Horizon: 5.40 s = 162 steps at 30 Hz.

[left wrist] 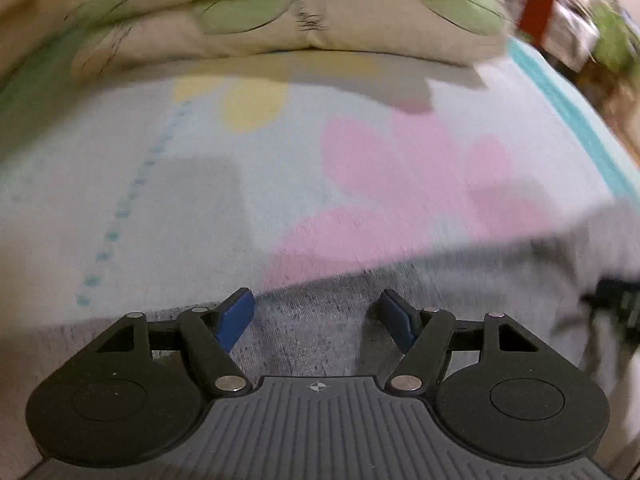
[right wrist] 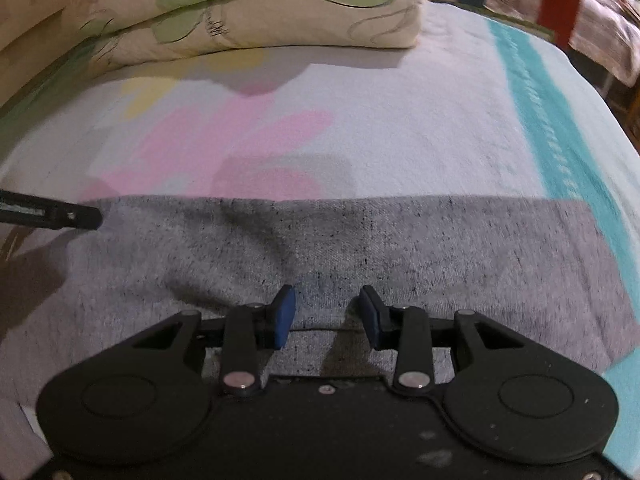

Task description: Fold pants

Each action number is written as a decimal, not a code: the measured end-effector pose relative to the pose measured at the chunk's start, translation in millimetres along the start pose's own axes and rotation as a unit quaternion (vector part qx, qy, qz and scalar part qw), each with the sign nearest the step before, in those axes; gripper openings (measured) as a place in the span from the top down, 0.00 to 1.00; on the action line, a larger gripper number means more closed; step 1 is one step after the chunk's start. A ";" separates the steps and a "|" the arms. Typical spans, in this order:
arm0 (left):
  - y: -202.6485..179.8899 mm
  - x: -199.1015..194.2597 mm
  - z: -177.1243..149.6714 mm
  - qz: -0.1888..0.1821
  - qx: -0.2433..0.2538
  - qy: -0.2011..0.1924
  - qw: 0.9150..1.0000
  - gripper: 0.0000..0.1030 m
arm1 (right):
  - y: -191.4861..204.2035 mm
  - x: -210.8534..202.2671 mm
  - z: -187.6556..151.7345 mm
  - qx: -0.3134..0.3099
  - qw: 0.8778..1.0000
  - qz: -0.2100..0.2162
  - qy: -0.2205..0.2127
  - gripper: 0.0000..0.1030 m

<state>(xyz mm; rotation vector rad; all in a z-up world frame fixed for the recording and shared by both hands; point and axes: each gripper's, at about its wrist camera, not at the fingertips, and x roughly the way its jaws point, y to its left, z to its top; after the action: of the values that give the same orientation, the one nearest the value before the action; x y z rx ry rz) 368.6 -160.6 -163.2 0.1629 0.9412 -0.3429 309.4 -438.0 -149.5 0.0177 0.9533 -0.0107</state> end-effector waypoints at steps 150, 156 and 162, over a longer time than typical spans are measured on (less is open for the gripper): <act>-52.9 -189.2 -247.7 -0.108 0.037 0.024 0.993 0.93 | -98.3 -179.7 -165.3 0.188 0.968 -0.155 -0.052 0.76; -57.1 -195.8 -243.3 -0.077 0.088 -0.038 0.992 0.93 | -33.0 -137.2 -105.1 0.067 0.988 -0.115 -0.073 0.66; -62.3 -189.5 -248.2 -0.078 0.122 -0.037 0.989 0.92 | 6.3 -89.0 -73.9 -0.007 0.991 -0.125 -0.055 0.62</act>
<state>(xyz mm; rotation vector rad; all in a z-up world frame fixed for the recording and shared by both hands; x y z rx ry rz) 54.9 -107.1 -152.7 0.2989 0.8395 -0.6047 197.7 -430.2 -119.7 -0.1143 0.8408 -0.2338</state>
